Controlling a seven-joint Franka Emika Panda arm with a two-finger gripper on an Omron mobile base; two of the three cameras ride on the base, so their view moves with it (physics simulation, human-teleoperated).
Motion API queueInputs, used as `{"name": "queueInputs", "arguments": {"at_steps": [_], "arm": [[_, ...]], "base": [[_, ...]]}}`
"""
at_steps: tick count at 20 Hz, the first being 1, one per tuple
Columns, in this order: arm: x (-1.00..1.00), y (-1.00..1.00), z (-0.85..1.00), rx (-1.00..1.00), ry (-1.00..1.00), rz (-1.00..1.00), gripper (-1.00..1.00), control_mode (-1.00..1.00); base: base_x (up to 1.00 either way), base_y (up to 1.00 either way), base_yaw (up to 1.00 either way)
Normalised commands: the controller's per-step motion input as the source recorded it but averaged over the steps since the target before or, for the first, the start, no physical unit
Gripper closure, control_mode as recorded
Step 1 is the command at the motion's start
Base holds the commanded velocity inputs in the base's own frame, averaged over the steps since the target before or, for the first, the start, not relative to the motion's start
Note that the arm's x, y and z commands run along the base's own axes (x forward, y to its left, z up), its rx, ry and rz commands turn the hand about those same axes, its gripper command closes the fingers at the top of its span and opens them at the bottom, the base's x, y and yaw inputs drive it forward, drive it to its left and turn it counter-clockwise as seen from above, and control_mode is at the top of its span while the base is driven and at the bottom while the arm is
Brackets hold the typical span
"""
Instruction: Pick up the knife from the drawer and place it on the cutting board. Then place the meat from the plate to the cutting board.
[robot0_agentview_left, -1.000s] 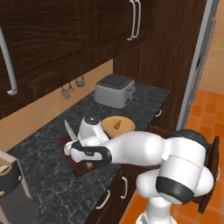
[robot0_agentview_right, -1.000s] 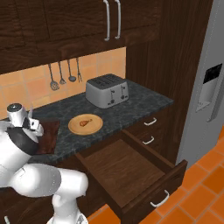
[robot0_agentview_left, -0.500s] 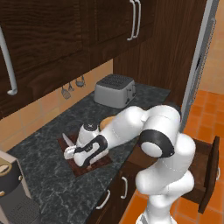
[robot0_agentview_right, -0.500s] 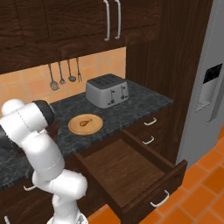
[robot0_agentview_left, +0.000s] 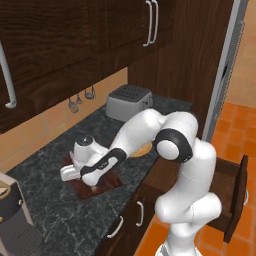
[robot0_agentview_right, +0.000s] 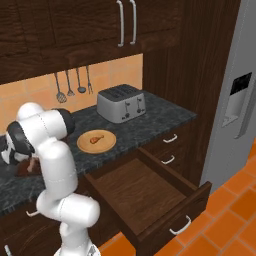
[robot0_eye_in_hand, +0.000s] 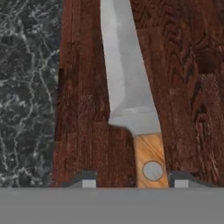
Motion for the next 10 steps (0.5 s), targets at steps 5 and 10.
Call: {"name": "queueInputs", "arguments": {"at_steps": [5,10], "arm": [[-0.17,-0.26,0.12,0.05,0.00,-0.04,-1.00,-1.00],[-0.24,-0.53,0.48,0.11,0.00,-0.10,-1.00,-1.00]], "base": [[0.00,0.00,0.00],[0.00,0.00,0.00]]}}
